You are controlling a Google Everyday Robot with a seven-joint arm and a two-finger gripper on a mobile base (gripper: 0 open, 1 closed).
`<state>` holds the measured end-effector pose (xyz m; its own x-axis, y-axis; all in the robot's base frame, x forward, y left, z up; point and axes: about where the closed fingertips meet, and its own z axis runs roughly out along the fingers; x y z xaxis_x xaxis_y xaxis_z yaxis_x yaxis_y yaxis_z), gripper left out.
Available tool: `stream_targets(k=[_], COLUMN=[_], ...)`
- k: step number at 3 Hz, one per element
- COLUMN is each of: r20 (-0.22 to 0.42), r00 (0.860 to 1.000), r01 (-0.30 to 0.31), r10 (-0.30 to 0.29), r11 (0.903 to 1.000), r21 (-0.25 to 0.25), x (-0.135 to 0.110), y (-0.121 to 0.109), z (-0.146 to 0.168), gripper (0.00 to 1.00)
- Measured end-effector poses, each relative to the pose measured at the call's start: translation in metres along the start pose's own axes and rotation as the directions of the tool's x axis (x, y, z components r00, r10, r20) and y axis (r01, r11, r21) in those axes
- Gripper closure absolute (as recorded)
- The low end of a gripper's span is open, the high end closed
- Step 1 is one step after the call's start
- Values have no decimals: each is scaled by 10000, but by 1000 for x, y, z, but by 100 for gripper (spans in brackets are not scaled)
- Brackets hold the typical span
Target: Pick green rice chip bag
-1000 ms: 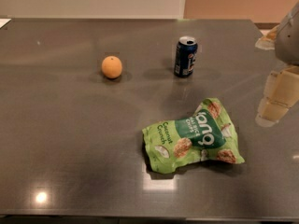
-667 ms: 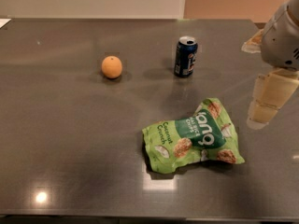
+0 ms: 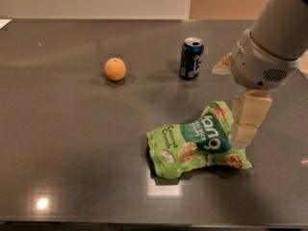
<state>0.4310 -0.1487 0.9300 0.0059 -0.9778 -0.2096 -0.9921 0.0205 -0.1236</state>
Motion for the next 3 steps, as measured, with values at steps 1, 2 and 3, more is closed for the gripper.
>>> stream_targets(k=[1,2,3], r20=[198,274,226], r00=[9972,9900,9814], r01=[737,1401,1918], r10=[-728,-1382,-1905], r11=[9960,9863,9757], r21=[-514,-872,-1055], x=[-16,-28,-38], y=[13,23,29], z=[24,49,70], gripper=[0,0,0])
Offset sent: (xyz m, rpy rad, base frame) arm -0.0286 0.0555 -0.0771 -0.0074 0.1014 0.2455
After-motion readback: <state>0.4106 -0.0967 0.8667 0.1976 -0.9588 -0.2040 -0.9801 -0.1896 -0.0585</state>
